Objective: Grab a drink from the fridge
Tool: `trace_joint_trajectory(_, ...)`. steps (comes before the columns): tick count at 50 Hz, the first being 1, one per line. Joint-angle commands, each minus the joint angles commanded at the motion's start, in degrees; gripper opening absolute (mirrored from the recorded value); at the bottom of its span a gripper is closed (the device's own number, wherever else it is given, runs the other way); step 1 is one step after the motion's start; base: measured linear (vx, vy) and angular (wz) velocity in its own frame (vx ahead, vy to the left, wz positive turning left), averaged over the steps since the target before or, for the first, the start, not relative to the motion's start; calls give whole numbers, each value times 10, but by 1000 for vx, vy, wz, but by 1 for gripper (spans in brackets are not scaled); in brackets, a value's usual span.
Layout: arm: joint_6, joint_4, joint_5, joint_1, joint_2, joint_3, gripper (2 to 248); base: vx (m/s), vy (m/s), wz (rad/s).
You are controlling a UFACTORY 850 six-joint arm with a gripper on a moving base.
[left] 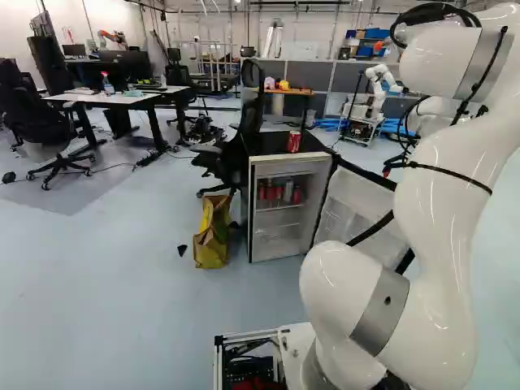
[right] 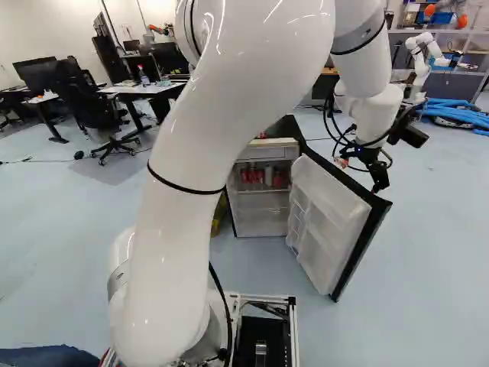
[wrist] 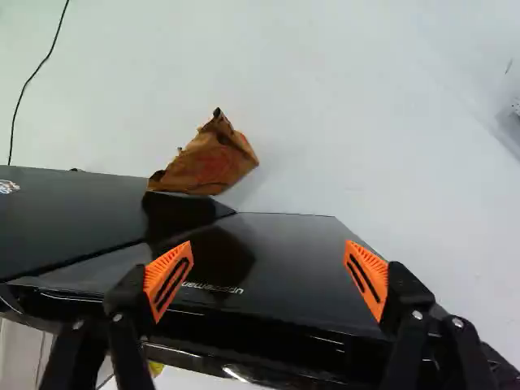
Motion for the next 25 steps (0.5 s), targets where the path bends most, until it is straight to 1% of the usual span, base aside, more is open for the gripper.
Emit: trace_joint_trajectory(25,0,0,0,5,11,16,247,0,0,0)
